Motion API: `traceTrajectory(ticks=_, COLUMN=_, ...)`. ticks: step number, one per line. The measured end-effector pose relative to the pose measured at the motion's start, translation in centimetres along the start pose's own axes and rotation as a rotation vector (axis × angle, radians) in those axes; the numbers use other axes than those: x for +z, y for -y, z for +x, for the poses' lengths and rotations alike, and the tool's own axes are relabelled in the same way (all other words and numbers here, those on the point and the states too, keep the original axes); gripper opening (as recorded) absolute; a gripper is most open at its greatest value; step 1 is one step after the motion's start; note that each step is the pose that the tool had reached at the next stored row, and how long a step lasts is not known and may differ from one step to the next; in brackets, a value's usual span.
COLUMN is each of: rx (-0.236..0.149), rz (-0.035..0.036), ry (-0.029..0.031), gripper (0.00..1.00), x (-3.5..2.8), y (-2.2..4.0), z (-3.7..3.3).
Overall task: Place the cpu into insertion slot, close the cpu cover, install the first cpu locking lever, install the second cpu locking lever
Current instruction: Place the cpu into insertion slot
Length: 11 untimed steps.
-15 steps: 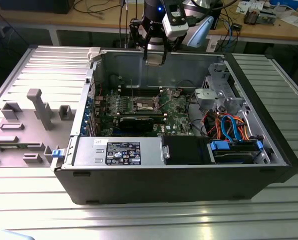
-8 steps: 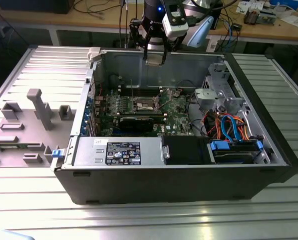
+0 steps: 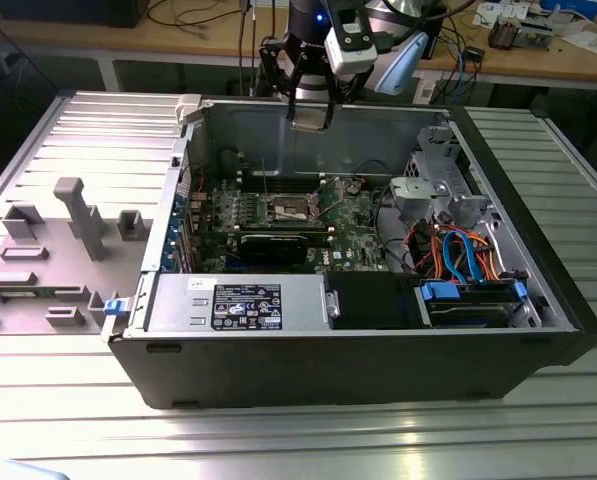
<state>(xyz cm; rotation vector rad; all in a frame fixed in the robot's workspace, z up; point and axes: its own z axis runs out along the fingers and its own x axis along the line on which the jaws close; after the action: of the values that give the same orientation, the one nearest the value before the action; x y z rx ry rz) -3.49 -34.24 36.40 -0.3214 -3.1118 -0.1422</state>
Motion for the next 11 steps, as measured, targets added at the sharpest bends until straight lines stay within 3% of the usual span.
traceTrajectory(ticks=2, rx=0.032, rz=-0.0006, ry=0.0028, gripper=0.54, x=0.03, y=0.0, z=0.0)
traceTrajectory(ticks=8, rx=0.061, rz=-0.0006, ry=0.0054, gripper=0.54, x=0.09, y=0.1, z=-0.03)
traceTrajectory(ticks=11, rx=0.093, rz=-0.0012, ry=0.0084, gripper=0.54, x=0.14, y=0.11, z=-0.02)
